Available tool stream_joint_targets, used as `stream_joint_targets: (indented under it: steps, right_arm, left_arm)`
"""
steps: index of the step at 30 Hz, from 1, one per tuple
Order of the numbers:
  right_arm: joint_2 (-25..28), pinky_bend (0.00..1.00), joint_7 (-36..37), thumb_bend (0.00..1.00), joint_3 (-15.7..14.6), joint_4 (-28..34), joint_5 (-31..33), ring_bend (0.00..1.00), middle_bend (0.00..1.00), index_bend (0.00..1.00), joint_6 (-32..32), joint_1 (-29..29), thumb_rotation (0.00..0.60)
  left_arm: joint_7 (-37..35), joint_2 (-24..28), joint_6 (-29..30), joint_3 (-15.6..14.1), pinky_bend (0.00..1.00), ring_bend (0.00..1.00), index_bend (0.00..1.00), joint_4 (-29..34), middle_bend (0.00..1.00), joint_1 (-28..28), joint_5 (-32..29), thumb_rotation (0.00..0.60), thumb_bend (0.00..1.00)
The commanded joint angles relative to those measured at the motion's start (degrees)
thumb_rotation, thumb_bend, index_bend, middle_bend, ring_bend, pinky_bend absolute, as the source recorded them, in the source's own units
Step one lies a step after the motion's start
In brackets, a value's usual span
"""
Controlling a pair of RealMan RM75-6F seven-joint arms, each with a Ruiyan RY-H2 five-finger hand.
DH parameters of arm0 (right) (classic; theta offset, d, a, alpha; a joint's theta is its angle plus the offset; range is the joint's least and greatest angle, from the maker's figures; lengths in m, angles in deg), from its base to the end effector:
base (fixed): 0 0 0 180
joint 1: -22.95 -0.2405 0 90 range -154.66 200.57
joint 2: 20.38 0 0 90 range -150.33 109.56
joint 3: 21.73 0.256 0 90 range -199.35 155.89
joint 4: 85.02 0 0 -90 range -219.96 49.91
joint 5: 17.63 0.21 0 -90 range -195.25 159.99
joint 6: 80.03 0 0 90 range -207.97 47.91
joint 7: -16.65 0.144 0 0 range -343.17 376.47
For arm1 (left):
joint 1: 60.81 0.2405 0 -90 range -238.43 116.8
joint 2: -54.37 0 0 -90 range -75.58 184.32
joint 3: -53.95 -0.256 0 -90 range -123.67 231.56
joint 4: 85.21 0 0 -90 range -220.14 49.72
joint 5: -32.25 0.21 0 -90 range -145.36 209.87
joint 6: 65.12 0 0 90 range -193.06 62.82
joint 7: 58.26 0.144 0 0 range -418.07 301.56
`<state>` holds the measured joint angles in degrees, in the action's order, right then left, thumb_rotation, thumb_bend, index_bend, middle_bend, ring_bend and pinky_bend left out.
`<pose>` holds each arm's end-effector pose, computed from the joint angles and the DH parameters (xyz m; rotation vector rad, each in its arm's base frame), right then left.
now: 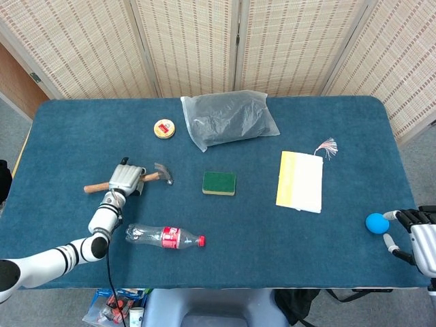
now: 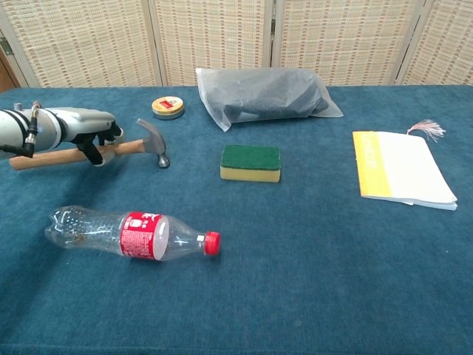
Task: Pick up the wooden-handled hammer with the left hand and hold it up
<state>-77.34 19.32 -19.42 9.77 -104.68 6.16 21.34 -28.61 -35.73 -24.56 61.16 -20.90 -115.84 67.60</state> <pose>-0.3174 -0.1612 0.1952 1.3729 -0.8932 0.8559 -0.1950 0.4284 -0.0062 -1.7685 -0.9819 -0.4961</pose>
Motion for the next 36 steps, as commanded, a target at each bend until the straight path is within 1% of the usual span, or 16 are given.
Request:
stream_joint_targets:
  steps: [1,4,5,6,7,9,12,14,16,20,23,25,30,33,36]
  right_arm:
    - [0.01,0.30,-0.01,0.32,0.03,0.03,0.04,0.30,0.39,0.37,0.06,0.04,0.600]
    - [-0.02,0.30,0.03,0.32,0.03,0.03,0.03,0.30,0.39,0.37,0.06,0.06,0.600]
    - [-0.02,0.30,0.04,0.32,0.04,0.01,0.04,0.30,0.39,0.37,0.04,0.06,0.600]
    - [-0.01,0.30,0.06,0.32,0.03,0.00,0.06,0.30,0.39,0.37,0.02,0.08,0.600]
    - [0.00,0.30,0.08,0.32,0.03,-0.01,0.10,0.30,0.39,0.37,0.03,0.10,0.600]
    - [0.00,0.30,0.12,0.32,0.07,-0.03,0.13,0.30,0.39,0.37,0.13,0.15,0.600]
    - [0.00,0.30,0.17,0.32,0.07,-0.06,0.11,0.30,0.39,0.37,0.17,0.20,0.600]
    - [-0.05,0.30,0.13,0.32,0.07,-0.07,0.12,0.30,0.39,0.37,0.11,0.18,0.600]
    - [-0.12,0.30,0.12,0.32,0.06,-0.07,0.03,0.30,0.39,0.37,0.09,0.15,0.600]
    - [-0.14,0.30,-0.06,0.32,0.04,0.02,0.01,0.30,0.39,0.37,-0.13,0.04,0.600]
    - [-0.04,0.30,-0.23,0.32,0.07,0.21,0.05,0.30,0.39,0.37,-0.14,0.05,0.600]
    - [0.02,0.30,-0.35,0.32,0.07,0.31,0.07,0.30,0.39,0.37,-0.09,0.09,0.600]
    - [0.05,0.30,-0.54,0.32,-0.03,0.46,0.32,0.30,0.39,0.37,-0.20,0.24,0.600]
    - [0.06,0.30,-0.56,0.32,-0.09,0.43,0.42,0.30,0.39,0.37,-0.15,0.37,0.600]
    - [0.20,0.30,-0.50,0.32,-0.05,0.42,0.54,0.30,0.39,0.37,0.00,0.50,0.600]
  left_arm:
    - [-3.10,-0.46,-0.21,0.46,0.11,0.41,0.50,-1.24,0.62,0.88,3.74,0.600,0.61]
    - [-6.26,-0.40,-0.43,0.74,0.31,0.47,0.54,-1.58,0.67,1.63,7.42,0.600,0.61]
    - [-7.71,-0.27,-0.52,1.02,0.40,0.50,0.55,-1.35,0.68,1.93,8.67,0.600,0.61]
    - [-9.31,-0.01,-0.73,1.30,0.50,0.55,0.57,-0.96,0.70,2.24,9.99,0.600,0.61]
    - [-10.87,0.34,-0.85,1.55,0.56,0.58,0.58,-0.51,0.72,2.55,11.45,0.600,0.61]
    - [-15.00,1.14,-0.48,2.17,0.71,0.68,0.61,0.65,0.76,3.36,15.69,0.600,0.61]
    - [-21.52,1.80,1.99,2.92,0.83,0.74,0.65,1.77,0.80,4.67,22.88,0.600,0.61]
    - [-26.70,2.07,3.77,3.27,0.88,0.77,0.66,2.30,0.82,5.41,27.68,0.600,0.61]
    - [-31.76,2.26,5.37,3.46,0.92,0.78,0.67,2.62,0.83,5.81,32.04,0.600,0.61]
    - [-39.07,2.04,8.82,3.18,0.98,0.82,0.67,2.52,0.83,5.78,39.38,0.600,0.61]
    - [-44.61,1.41,10.70,3.29,1.00,0.86,0.67,2.51,0.84,5.35,42.97,0.600,0.61]
    - [-46.87,0.90,11.46,3.43,1.00,0.89,0.68,2.12,0.84,4.91,44.40,0.600,0.61]
    - [-48.04,-1.56,11.07,3.54,1.00,0.91,0.68,0.02,0.84,3.07,45.90,0.600,0.61]
    - [-46.39,-3.84,10.69,3.71,1.00,0.91,0.68,-2.30,0.85,1.94,45.90,0.600,0.61]
    - [-44.11,-6.81,11.37,3.80,1.00,0.92,0.69,-5.90,0.86,1.01,46.19,0.600,0.61]
